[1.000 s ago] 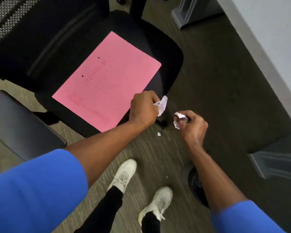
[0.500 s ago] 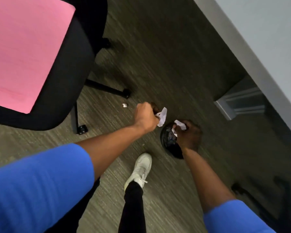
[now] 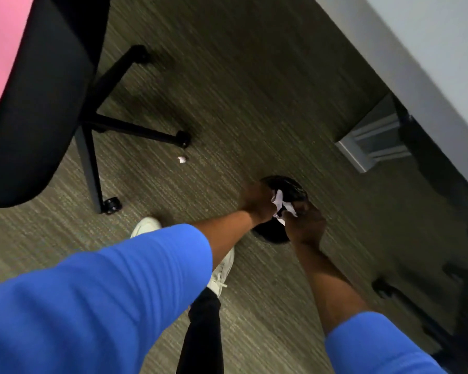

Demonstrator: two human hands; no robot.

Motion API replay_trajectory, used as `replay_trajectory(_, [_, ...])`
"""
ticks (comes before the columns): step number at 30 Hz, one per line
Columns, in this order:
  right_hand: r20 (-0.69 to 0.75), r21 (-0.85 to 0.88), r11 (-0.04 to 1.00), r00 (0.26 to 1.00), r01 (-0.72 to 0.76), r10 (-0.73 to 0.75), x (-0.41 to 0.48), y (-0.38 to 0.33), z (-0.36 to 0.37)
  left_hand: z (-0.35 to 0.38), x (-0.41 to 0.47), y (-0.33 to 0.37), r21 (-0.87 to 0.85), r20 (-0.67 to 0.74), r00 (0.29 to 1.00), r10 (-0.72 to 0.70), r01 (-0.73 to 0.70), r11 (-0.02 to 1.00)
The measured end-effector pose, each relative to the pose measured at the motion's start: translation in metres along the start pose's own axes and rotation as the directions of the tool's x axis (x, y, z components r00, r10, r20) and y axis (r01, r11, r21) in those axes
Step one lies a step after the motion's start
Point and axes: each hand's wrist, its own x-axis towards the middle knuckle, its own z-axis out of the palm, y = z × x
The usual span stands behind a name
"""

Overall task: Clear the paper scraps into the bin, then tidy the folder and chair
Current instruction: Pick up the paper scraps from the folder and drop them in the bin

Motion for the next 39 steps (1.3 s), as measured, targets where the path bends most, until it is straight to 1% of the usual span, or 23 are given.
replay_trajectory(2, [-0.028,0.059,0.998,1.000,-0.008,0.009,0.003,0.003,0.000,0.015,0.005,-0.003,-0.014,0.000,1.000,0.010,-0.010,1.000])
replay_trajectory(3, [-0.044,0.060,0.998,0.999,0.002,0.000,0.005,0.007,0.000,0.020,0.006,-0.004,-0.028,-0.007,1.000,0.010,-0.011,1.000])
replay_trajectory(5, [-0.069,0.012,0.999,0.996,0.052,-0.051,0.007,0.013,-0.002,0.026,0.006,-0.007,-0.069,-0.050,0.999,0.006,-0.009,0.998])
replay_trajectory(7, [-0.045,-0.015,0.999,0.998,0.049,-0.049,0.008,0.019,-0.004,0.029,0.005,-0.009,-0.078,-0.036,0.999,0.001,-0.004,0.997])
replay_trajectory(10, [-0.064,-0.004,0.997,0.995,0.081,-0.081,0.010,0.030,0.000,0.029,0.002,-0.012,0.035,0.019,0.999,0.049,-0.050,0.998])
replay_trajectory(11, [-0.065,-0.012,0.996,0.994,0.090,-0.090,0.009,0.031,0.001,0.028,0.001,-0.015,0.060,0.023,0.997,0.075,-0.076,0.995])
replay_trajectory(13, [-0.044,0.011,0.997,0.996,0.082,-0.081,0.008,0.032,0.005,0.022,0.000,-0.021,0.082,0.051,0.995,0.083,-0.087,0.993])
replay_trajectory(15, [0.005,0.042,0.993,0.994,0.106,-0.106,0.006,0.026,0.010,0.011,-0.002,-0.031,0.098,0.060,0.997,0.057,-0.063,0.993])
replay_trajectory(18, [0.074,0.079,0.979,0.978,0.187,-0.193,0.003,0.004,0.020,-0.015,-0.005,-0.054,0.135,0.045,0.999,-0.006,0.000,0.991])
replay_trajectory(21, [0.117,0.064,0.959,0.952,0.277,-0.283,0.001,-0.031,0.034,-0.044,-0.007,-0.089,0.137,-0.030,0.996,-0.088,0.091,0.986])
replay_trajectory(26, [0.252,0.094,0.939,0.905,0.330,-0.344,0.010,-0.086,0.082,-0.092,-0.017,-0.143,0.161,-0.102,0.982,-0.157,0.172,0.972])
replay_trajectory(30, [0.283,0.084,0.894,0.850,0.440,-0.445,0.023,-0.127,0.136,-0.119,-0.030,-0.163,0.202,-0.167,0.977,-0.135,0.168,0.965])
replay_trajectory(32, [0.293,0.038,0.882,0.839,0.469,-0.459,0.033,-0.140,0.167,-0.132,-0.034,-0.165,0.226,-0.173,0.979,-0.110,0.148,0.963])
replay_trajectory(36, [0.336,-0.058,0.851,0.813,0.521,-0.475,0.050,-0.161,0.221,-0.148,-0.032,-0.176,0.366,-0.137,0.989,-0.048,0.095,0.926])
replay_trajectory(39, [0.379,-0.128,0.816,0.788,0.564,-0.486,0.066,-0.168,0.261,-0.159,-0.022,-0.188,0.433,-0.131,0.991,-0.019,0.074,0.899])
